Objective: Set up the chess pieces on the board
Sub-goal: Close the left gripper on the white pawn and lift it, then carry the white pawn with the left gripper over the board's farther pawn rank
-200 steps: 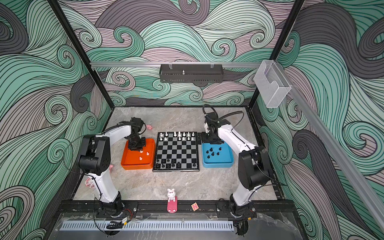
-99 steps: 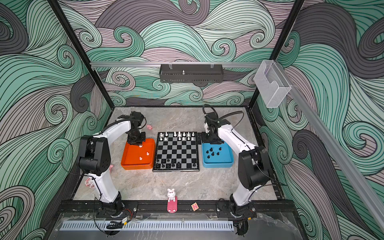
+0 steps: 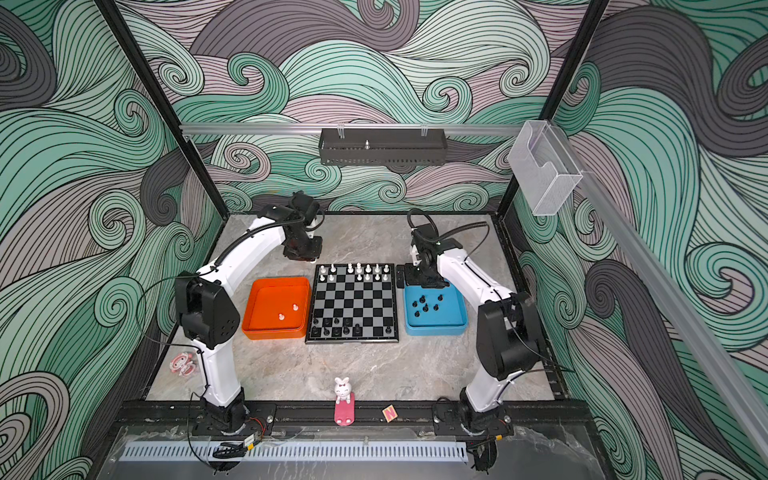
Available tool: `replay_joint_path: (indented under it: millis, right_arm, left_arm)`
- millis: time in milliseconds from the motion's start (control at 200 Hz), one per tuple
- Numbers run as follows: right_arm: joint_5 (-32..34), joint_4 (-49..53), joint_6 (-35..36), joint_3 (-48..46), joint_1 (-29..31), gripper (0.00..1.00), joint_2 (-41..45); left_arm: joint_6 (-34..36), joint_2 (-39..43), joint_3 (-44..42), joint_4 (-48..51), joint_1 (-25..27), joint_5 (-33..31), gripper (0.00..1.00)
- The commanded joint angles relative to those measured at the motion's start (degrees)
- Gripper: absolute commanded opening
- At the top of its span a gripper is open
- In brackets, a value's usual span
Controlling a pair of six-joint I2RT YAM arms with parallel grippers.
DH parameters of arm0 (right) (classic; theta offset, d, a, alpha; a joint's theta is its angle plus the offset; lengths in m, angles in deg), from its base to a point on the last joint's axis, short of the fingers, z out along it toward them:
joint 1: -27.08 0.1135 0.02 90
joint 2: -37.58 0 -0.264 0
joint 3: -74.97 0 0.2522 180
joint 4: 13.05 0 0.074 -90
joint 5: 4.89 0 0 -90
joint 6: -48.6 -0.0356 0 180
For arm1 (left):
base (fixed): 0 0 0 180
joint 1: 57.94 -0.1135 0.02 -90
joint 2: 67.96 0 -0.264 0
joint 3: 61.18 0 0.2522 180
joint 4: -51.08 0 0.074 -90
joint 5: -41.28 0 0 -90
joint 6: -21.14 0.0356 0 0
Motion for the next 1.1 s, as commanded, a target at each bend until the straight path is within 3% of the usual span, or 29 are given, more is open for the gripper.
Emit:
replay_joint_path:
  millis: [0, 300, 1096]
  right_arm:
    - [0.1, 0.1, 0.6, -1.4, -0.8, 1.0, 1.6]
    - [0.2, 0.0, 0.6, -2.9, -1.9, 1.0, 2.6]
    - [-1.0, 0.1, 1.0, -2.3, -3.0, 1.0, 0.5]
  left_arm:
    - [0.7, -4.1, 5.7, 3.4, 2.1, 2.4, 0.17]
    - [0.6, -12.4, 14.9, 3.5, 4.0, 3.6, 0.18]
    - [0.2, -20.5, 15.2, -1.4, 4.0, 3.8, 0.18]
